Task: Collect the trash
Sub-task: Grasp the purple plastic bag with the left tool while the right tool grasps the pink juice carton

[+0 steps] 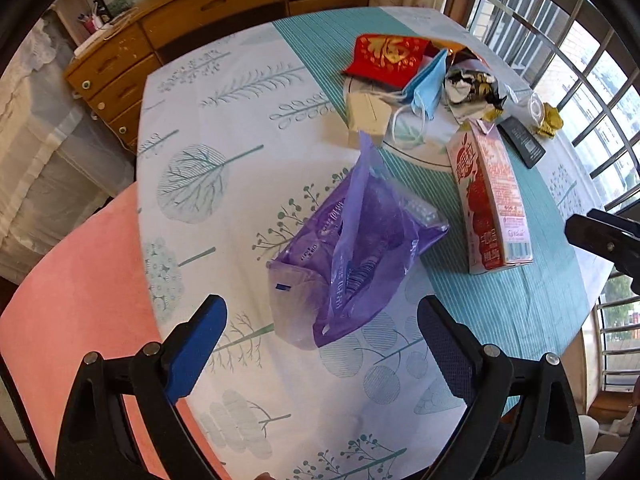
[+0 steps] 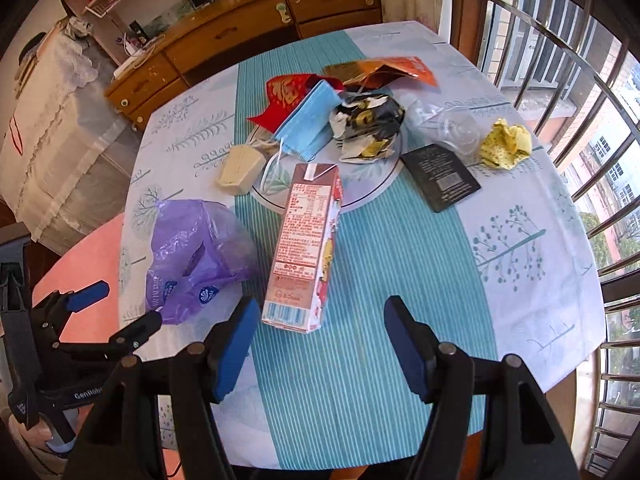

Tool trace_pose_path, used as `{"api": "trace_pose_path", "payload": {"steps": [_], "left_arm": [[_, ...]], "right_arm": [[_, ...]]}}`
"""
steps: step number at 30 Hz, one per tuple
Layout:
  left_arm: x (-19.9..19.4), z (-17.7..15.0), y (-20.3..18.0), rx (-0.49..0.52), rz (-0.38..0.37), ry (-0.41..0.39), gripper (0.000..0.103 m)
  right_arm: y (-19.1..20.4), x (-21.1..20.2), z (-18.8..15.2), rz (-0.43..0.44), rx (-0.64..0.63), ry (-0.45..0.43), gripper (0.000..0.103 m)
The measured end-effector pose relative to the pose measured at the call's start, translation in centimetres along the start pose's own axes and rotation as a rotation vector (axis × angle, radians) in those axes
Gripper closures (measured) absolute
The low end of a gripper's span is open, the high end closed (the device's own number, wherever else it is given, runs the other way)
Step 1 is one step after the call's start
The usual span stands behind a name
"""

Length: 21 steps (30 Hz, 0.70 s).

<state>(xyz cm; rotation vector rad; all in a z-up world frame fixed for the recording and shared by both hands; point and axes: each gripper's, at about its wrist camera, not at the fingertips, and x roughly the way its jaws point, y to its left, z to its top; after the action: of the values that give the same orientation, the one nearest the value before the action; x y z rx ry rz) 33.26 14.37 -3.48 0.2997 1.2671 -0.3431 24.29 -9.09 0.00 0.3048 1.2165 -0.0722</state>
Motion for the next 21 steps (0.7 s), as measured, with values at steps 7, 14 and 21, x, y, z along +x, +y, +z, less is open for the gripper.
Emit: {"api": "trace_pose_path", "payload": {"steps": [7,14,21], "left_arm": [[3.2,0.7,0.5,0.010,-0.051,0.056,0.008],[6.4,1.5,0.7,0.010,-0.078,0.092,0.008],[8.8,2.8,0.8,0.008,-0.097,0.124,0.008]], "right_arm": [[2.1,3.5,1.0,-0.037,-0.008,0.034,0.037],[2.7,6.6,1.3,-0.094,-0.004,0.064,0.037],[3.1,7.9,0.7,-0.123,-0.024,0.064,0.059]]}}
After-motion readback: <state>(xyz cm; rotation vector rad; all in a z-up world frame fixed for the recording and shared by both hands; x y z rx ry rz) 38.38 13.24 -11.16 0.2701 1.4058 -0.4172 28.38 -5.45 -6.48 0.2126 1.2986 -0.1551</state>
